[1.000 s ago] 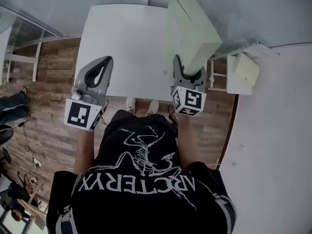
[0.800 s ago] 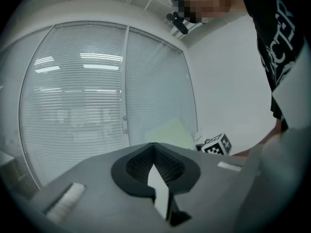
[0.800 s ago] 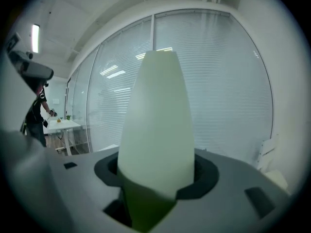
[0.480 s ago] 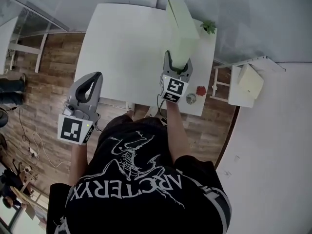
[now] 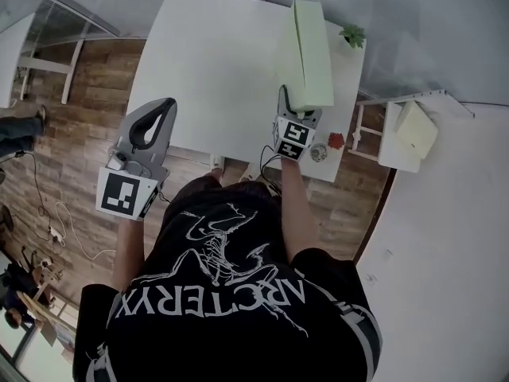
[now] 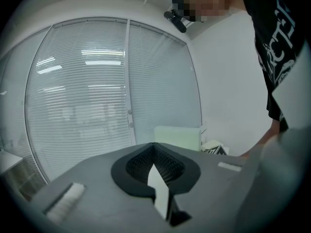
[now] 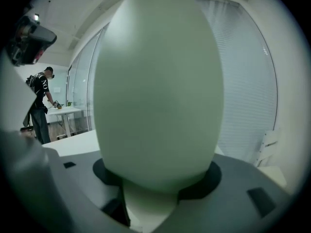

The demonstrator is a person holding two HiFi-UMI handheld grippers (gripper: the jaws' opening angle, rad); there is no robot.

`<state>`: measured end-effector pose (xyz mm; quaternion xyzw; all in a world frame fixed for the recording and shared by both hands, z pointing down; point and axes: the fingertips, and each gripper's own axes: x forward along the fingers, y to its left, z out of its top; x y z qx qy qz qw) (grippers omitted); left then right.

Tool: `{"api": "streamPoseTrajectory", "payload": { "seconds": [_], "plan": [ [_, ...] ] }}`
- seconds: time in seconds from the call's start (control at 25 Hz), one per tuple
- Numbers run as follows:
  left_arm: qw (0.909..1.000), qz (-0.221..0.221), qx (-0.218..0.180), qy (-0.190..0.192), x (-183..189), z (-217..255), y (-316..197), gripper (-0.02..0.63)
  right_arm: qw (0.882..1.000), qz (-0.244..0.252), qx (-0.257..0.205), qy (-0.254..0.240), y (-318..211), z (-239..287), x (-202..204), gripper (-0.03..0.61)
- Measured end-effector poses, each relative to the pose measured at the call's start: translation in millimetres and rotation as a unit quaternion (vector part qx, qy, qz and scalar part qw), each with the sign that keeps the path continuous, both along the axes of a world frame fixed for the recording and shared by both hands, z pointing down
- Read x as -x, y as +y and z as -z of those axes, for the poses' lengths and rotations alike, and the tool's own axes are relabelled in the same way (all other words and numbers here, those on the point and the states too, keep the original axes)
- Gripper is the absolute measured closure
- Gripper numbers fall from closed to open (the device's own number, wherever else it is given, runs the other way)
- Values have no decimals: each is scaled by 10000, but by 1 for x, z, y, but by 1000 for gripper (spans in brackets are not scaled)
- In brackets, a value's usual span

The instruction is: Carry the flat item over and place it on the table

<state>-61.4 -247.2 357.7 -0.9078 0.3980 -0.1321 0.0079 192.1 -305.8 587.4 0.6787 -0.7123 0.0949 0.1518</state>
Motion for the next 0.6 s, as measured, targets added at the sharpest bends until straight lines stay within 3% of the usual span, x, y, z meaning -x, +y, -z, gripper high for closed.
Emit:
{"api": "streamPoseTrajectory", "payload": {
  "seconds": [0.16,0.28,0.6],
  "plan": [
    [9998,152,141,-66,11,-4,5,606,9999,35,154,-50,0,-7,0,296],
    [9999,112,-35,42,11,0,5,606,9989,192,434,8,7,-12,1,289],
    [9997,-113,-109,184,4,7,10,606,9948,488,614,-650,50,22,10,282]
  ]
}}
